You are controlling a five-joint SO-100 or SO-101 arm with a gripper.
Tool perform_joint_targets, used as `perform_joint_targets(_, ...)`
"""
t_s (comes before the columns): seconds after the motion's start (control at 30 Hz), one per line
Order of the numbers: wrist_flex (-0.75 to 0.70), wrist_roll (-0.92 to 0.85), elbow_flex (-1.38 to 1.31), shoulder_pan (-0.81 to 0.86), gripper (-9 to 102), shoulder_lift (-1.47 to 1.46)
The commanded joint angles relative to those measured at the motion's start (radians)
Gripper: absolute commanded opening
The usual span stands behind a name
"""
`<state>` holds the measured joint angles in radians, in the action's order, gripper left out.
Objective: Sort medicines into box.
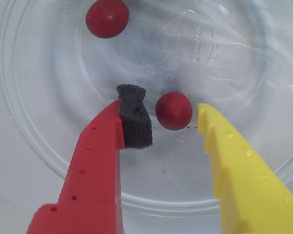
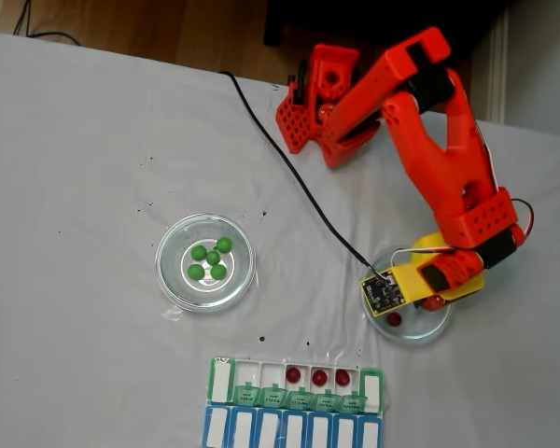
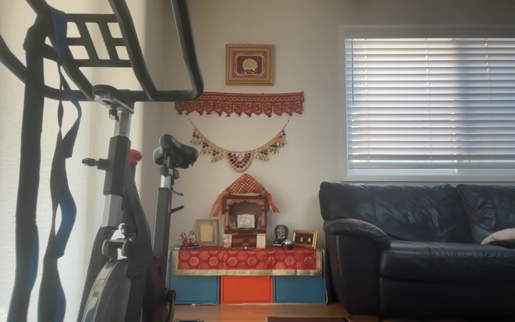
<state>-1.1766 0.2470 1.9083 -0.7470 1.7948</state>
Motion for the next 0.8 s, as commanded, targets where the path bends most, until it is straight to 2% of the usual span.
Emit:
perform_joint_targets(0.0, -0.015, 0.006, -0.009, -0.041, 18, 0.038)
perform_joint_targets(0.77, -0.031, 0.008, -0.046, -0.040, 16, -0.071)
